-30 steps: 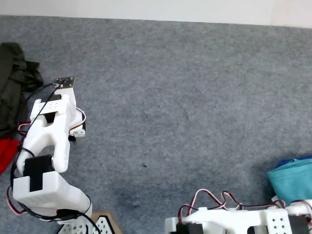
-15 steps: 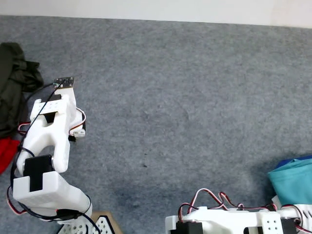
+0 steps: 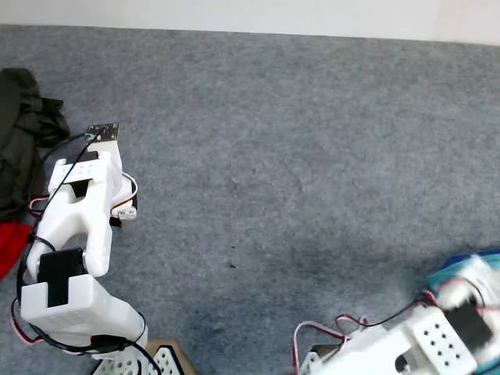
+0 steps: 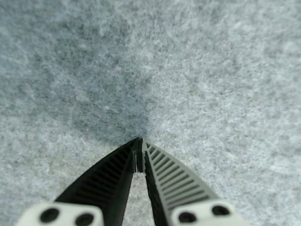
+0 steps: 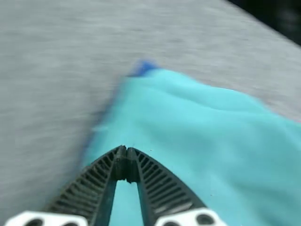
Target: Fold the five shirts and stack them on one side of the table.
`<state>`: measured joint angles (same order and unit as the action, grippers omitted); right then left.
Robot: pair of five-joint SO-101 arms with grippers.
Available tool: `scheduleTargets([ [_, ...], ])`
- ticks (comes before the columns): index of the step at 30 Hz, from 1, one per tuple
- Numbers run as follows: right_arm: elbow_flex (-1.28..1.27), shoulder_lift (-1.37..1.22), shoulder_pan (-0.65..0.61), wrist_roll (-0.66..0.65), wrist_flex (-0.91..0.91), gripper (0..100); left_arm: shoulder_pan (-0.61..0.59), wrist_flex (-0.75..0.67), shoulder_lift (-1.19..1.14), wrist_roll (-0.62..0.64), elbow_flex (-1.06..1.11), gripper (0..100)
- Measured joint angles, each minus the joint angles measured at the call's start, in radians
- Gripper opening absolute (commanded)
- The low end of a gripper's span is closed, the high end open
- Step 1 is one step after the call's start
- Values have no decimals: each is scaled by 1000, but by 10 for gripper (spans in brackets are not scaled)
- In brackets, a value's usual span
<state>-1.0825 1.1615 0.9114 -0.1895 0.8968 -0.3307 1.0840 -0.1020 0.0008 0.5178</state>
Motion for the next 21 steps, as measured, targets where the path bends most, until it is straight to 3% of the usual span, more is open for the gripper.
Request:
scheduleTargets([
  [6, 118, 0, -425, 140, 193, 9, 0, -29, 0, 0, 0, 8],
  [10, 123, -3, -669, 184, 206, 9, -103, -31, -3, -2, -57, 10],
  [16, 180, -218, -815, 190, 153, 9, -359, 58, -3, 0, -273, 11],
  [21, 315, -546, -931, 215, 144, 9, -488, 199, -3, 0, -450, 11],
])
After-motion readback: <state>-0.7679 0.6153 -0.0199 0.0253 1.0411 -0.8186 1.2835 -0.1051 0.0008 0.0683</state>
